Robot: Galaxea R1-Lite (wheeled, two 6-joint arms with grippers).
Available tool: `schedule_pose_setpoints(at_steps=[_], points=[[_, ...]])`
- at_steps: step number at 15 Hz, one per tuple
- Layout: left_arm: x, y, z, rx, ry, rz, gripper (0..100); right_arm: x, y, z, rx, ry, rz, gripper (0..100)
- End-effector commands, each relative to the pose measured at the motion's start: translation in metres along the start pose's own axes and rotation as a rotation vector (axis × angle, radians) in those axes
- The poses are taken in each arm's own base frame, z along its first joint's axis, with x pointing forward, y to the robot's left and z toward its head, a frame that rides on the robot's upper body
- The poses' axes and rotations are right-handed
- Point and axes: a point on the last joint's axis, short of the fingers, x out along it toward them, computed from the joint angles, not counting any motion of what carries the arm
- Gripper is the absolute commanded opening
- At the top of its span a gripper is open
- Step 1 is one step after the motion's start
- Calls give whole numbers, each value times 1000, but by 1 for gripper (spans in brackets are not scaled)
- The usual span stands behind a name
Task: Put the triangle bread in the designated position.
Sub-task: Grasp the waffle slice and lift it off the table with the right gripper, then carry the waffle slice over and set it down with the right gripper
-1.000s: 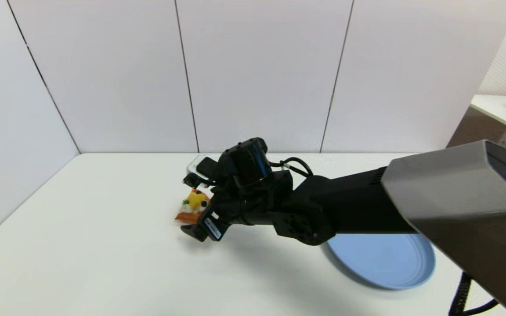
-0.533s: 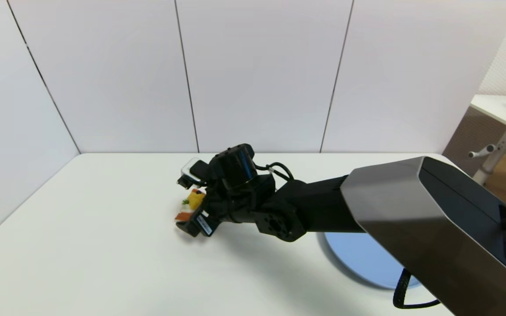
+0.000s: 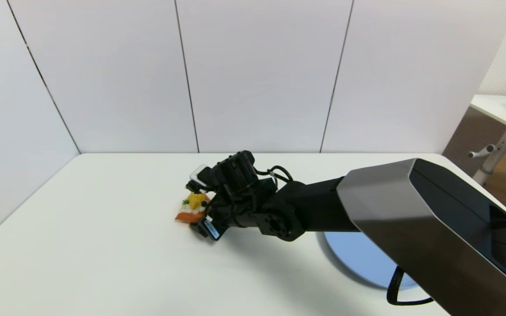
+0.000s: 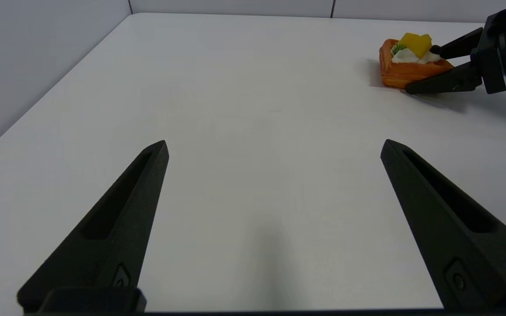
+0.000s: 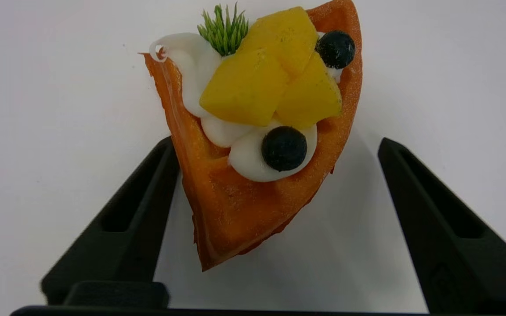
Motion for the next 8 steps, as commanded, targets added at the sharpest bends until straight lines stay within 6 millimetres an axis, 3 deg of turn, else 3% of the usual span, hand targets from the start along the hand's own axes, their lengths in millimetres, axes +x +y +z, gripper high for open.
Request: schedule_pose_setpoints(at_steps=[1,8], points=[[0,0,0,0,2,0,100,2,-1,-8,5,53,7,0],[0,0,0,0,2,0,100,-27,-14,41,17,-74,-23,0]])
